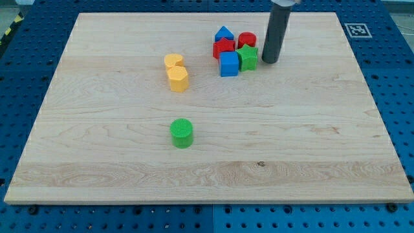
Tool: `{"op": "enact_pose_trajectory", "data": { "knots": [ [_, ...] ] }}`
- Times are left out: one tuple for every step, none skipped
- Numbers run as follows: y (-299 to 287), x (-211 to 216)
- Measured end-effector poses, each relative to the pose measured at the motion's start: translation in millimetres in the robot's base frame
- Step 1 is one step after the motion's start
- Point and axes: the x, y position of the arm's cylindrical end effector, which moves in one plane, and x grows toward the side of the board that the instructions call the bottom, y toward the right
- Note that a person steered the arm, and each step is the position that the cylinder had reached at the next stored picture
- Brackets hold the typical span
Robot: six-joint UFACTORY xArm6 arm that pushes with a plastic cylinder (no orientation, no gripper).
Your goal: Slide the green circle into the red star
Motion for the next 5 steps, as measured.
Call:
{"op": "enact_pose_trajectory", "data": {
  "knots": [
    [4, 57],
    [0, 111],
    [-11, 149],
    [-39, 171],
    [-87, 197]
  ]
}}
